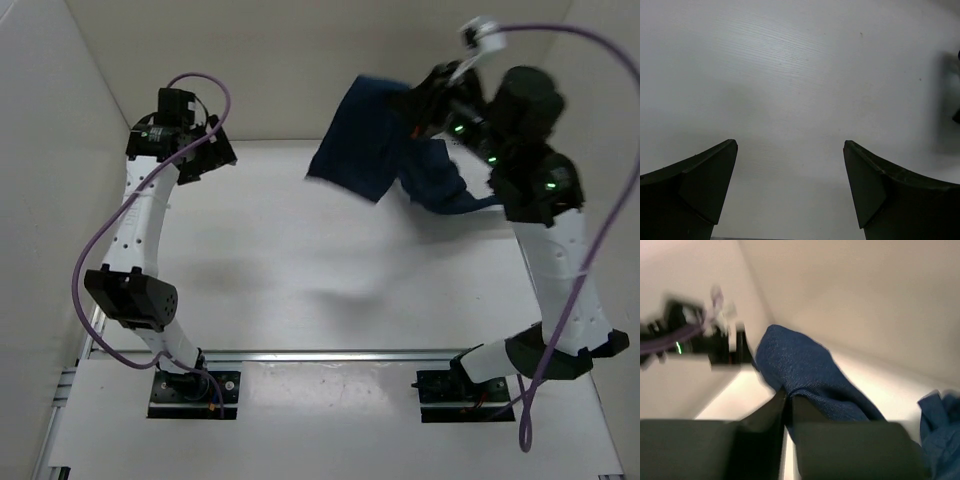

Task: Fold and stack the trousers
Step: Move the trousers to the center of the board, then flatten the trousers out

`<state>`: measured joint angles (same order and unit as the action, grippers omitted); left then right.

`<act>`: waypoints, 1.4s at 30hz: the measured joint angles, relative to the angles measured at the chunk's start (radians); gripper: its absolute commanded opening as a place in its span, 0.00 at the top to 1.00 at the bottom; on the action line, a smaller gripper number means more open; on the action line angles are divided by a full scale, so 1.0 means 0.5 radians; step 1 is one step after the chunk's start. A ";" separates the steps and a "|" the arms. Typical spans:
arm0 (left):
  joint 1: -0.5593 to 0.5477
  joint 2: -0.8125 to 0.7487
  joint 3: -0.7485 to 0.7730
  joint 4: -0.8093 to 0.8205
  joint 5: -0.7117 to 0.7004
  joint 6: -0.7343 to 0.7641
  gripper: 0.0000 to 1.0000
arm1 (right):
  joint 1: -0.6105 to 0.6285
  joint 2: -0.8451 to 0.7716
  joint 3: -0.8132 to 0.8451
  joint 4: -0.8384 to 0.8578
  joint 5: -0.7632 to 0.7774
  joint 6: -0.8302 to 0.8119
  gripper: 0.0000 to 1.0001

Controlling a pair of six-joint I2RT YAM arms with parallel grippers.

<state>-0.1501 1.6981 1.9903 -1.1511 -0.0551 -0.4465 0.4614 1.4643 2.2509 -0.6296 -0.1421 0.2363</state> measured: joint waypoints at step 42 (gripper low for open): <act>-0.777 0.536 -1.073 0.468 0.150 -0.147 0.90 | -0.961 0.562 -1.679 0.005 0.233 0.575 1.00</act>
<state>-0.5388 1.9659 1.4540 -0.9173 0.0196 -0.5201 -0.0189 1.7451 1.4113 -0.6273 -0.0254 0.5236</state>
